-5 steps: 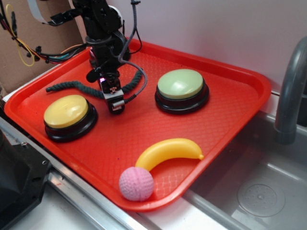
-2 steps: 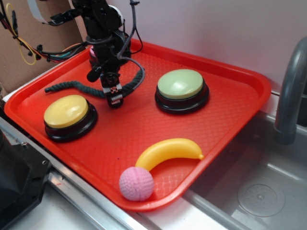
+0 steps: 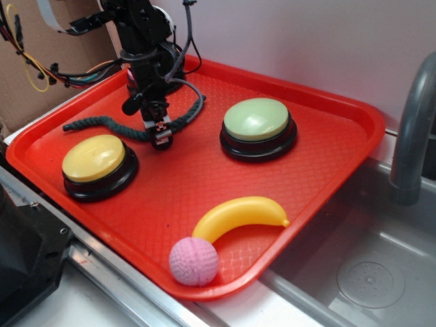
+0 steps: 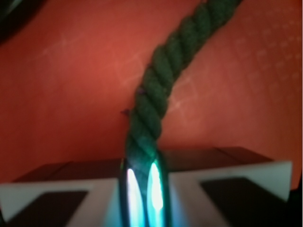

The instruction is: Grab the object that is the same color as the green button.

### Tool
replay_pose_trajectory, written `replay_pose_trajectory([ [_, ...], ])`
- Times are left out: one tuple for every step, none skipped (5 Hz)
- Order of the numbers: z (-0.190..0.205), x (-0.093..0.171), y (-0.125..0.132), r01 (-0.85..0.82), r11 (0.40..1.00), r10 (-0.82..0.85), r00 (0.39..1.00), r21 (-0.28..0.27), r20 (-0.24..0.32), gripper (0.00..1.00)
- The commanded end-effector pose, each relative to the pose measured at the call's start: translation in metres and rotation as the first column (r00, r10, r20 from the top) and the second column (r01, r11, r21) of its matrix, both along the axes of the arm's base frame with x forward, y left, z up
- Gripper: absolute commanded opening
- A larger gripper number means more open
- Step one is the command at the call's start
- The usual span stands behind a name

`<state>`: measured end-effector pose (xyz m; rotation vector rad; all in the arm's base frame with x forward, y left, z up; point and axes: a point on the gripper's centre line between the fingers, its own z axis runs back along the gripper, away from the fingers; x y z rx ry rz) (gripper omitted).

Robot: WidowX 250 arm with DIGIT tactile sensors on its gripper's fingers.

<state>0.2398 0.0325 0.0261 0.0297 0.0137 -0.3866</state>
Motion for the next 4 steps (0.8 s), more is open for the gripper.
replay_pose_trajectory([
  [0.117,0.034,0.016,-0.407,0.912,0.398,0.908,0.045,0.131,0.0],
  [0.167,0.045,0.024,-0.519,0.853,0.521,0.842,-0.053,0.143,0.0],
  [0.2,0.044,0.024,-0.563,0.818,0.575,0.797,-0.116,0.185,0.0],
  [0.205,0.041,0.027,-0.569,0.81,0.586,0.786,-0.141,0.195,0.0],
])
